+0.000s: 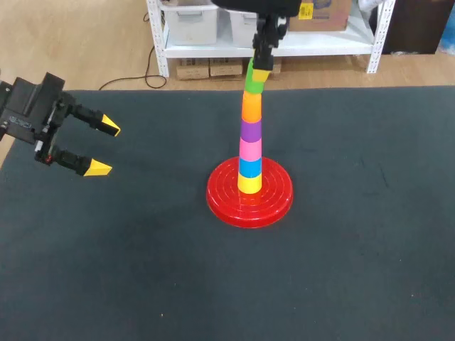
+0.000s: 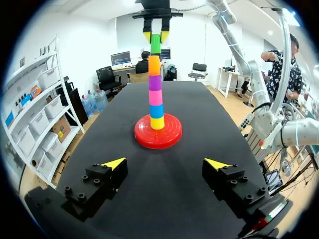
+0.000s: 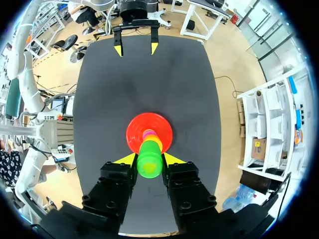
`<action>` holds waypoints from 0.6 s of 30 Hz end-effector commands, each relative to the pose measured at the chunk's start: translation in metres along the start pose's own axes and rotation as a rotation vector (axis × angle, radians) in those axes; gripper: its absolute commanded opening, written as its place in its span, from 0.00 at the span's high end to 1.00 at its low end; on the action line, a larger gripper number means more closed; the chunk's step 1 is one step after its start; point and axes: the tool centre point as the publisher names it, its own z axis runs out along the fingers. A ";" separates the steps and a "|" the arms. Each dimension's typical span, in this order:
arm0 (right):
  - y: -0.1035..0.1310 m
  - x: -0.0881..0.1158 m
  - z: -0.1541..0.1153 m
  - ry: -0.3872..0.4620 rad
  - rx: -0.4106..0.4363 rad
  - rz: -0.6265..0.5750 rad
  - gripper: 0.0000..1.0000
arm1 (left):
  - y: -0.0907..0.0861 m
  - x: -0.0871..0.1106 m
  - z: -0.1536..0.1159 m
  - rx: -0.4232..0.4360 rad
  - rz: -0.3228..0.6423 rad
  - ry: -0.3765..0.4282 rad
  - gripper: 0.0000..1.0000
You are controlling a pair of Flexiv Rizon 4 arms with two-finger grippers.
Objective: Pick up and stack the cylinders on the red base in this order: pink,purple,orange,green
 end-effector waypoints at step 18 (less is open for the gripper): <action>-0.005 -0.005 0.011 0.024 -0.020 -0.024 1.00 | 0.001 0.001 0.000 0.001 0.001 0.000 0.00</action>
